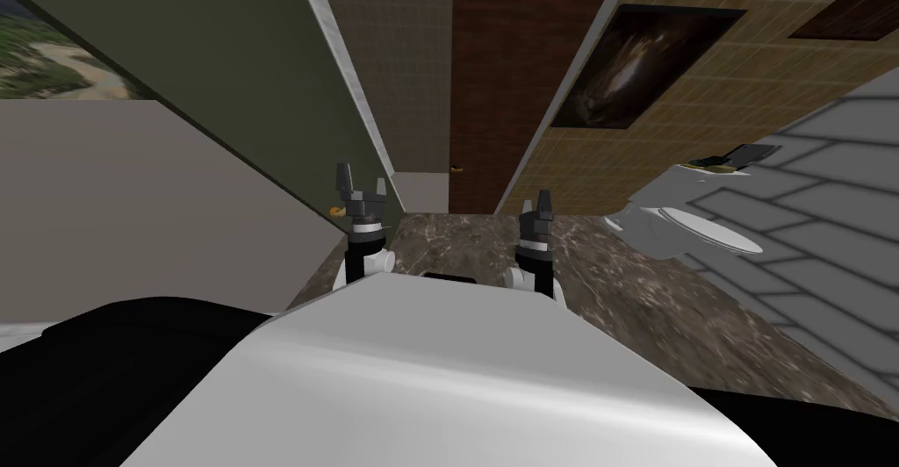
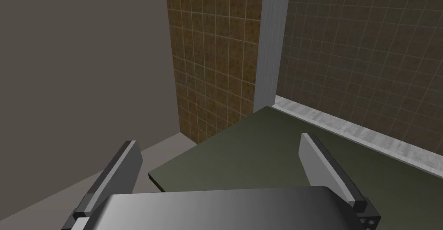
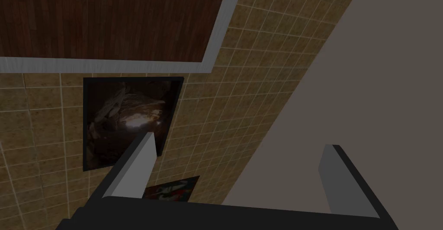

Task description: Pull the door open

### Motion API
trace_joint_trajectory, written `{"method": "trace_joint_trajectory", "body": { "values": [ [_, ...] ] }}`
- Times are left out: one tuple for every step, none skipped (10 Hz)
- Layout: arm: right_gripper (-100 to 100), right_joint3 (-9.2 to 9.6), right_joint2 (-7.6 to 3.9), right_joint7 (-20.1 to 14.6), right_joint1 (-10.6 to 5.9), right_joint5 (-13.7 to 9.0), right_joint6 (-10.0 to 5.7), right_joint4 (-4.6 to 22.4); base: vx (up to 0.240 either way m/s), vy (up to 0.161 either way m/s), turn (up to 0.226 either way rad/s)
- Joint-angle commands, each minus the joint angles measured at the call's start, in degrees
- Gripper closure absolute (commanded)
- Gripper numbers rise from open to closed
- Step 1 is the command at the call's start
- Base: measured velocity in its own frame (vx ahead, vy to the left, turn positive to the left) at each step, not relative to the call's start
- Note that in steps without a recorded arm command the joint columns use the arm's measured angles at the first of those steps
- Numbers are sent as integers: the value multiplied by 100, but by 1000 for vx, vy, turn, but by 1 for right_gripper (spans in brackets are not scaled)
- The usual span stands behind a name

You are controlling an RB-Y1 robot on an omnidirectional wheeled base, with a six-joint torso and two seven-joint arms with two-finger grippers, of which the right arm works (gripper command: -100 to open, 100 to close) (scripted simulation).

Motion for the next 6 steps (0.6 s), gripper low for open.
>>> {"method": "trace_joint_trajectory", "body": {
  "values": [
    [-100,-16,-55,2,-70,-63,-48,192,53,14,70],
    [-100,-26,-85,3,-115,-104,-79,316,99,20,75],
    [-100,-31,-101,4,-138,-124,-95,378,114,21,47],
    [-100,-42,-132,5,-186,-167,-127,509,105,22,53],
    [-100,-57,-170,6,-251,-225,-172,688,125,25,85],
    [-100,-64,-189,7,-284,-255,-194,777,110,29,61]
  ]
}}
